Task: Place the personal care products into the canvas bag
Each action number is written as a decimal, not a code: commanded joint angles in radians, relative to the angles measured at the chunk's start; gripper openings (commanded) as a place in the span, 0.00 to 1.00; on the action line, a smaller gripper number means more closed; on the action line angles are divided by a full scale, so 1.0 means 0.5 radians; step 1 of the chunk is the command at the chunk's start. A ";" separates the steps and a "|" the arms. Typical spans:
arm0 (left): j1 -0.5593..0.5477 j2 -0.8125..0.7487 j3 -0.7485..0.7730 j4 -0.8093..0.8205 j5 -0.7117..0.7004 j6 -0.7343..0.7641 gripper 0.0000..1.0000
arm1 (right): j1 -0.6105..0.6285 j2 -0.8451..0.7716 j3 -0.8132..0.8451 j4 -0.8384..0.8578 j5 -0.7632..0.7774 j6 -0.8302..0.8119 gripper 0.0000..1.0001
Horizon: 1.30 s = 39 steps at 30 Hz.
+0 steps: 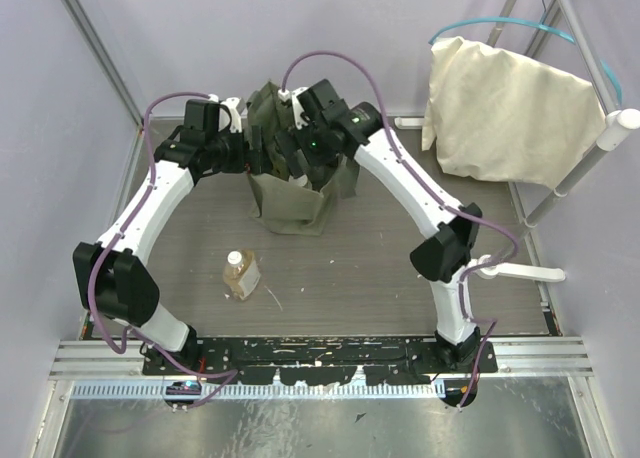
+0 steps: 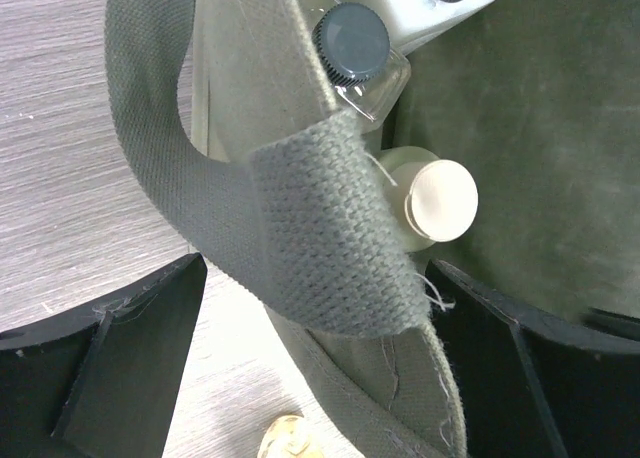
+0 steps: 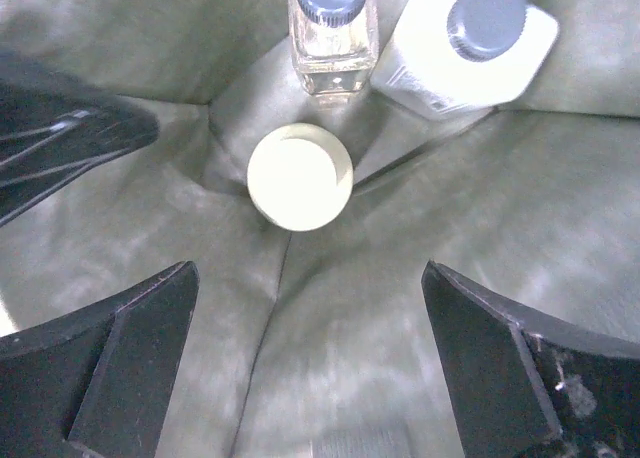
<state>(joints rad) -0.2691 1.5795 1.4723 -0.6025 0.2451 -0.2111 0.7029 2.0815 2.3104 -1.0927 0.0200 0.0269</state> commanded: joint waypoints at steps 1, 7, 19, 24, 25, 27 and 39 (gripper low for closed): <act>0.007 0.041 0.030 -0.065 -0.057 0.075 0.98 | -0.003 -0.323 0.056 -0.036 0.090 0.052 1.00; 0.007 -0.027 0.068 -0.049 -0.052 0.076 0.98 | -0.001 -0.619 -0.290 0.271 0.414 0.088 1.00; 0.007 -0.249 0.065 0.016 -0.062 0.078 0.98 | -0.221 -0.713 -0.702 0.524 0.643 0.127 1.00; 0.005 -0.473 0.002 0.197 0.079 0.050 0.98 | -0.331 -0.657 -0.797 0.625 0.628 0.078 1.00; 0.006 -0.521 -0.006 0.225 0.099 0.040 0.98 | -0.356 -0.642 -0.803 0.631 0.624 0.077 1.00; 0.005 -0.599 -0.013 0.224 0.121 0.022 0.98 | -0.390 -0.617 -0.802 0.633 0.607 0.076 1.00; -0.010 -1.352 -0.439 -0.598 0.056 -0.146 0.98 | -0.448 -0.609 -0.790 0.644 0.540 0.001 1.00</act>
<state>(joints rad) -0.2684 0.9806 1.3613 -0.6731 0.2714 -0.2409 0.4885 1.7962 1.8996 -0.8181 0.3054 0.0479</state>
